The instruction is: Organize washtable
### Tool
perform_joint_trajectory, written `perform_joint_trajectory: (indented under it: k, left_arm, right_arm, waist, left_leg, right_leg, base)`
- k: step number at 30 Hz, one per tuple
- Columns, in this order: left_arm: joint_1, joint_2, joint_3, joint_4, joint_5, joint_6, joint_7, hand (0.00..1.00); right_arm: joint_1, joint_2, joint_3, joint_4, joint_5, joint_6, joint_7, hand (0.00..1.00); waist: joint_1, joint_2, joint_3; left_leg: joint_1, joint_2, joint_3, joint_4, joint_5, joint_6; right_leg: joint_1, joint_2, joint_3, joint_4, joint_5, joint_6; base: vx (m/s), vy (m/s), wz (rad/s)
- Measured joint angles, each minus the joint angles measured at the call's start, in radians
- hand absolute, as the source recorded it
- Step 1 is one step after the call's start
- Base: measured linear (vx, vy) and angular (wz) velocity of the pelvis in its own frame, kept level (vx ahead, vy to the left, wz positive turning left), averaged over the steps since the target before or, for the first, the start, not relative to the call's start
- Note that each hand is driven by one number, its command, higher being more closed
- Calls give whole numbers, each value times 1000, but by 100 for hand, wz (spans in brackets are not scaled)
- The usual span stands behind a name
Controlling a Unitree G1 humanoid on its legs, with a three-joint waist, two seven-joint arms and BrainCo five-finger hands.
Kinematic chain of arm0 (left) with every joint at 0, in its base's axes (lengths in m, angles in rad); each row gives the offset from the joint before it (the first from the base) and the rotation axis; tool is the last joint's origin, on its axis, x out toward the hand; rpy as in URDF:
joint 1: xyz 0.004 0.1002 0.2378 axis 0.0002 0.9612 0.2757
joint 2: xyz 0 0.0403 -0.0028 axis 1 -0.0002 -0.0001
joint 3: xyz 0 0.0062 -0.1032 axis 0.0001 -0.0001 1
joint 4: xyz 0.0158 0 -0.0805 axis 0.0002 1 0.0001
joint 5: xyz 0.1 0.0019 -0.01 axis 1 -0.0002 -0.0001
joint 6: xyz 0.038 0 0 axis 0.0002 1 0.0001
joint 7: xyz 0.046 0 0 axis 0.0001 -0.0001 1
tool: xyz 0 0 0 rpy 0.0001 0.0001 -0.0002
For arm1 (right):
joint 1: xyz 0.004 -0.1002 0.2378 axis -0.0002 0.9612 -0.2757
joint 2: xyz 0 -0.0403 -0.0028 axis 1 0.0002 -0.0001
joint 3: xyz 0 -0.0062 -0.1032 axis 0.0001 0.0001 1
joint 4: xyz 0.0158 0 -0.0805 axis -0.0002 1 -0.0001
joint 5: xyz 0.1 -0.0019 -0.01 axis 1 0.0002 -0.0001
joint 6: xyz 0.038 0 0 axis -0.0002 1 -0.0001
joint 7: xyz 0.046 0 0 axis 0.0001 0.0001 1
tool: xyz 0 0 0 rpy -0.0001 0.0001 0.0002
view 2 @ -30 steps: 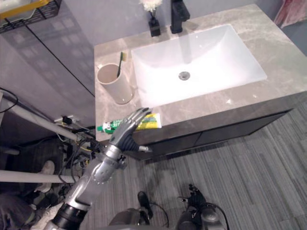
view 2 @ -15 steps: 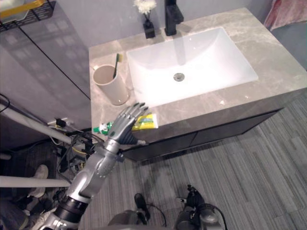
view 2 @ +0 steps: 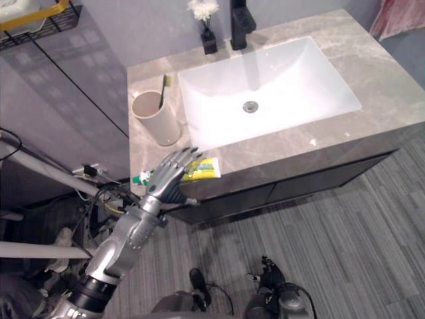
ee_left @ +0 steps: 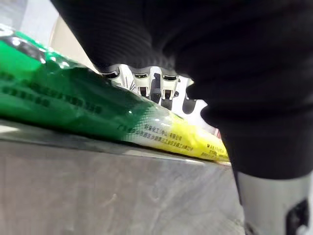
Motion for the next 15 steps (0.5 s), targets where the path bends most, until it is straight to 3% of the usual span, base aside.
perform_joint_trajectory:
  k: [15]
  left_arm:
    - [0,2,45,2,22,22,-18,0]
  right_arm:
    - [1,-4,-15,-9,1,17,2,0]
  waist:
    - [5,11,0]
  left_leg:
    - [0,1,2,-1,0,0]
  right_leg:
    - [-1,9,2,-5,0,0]
  base:
    - [0,0,0]
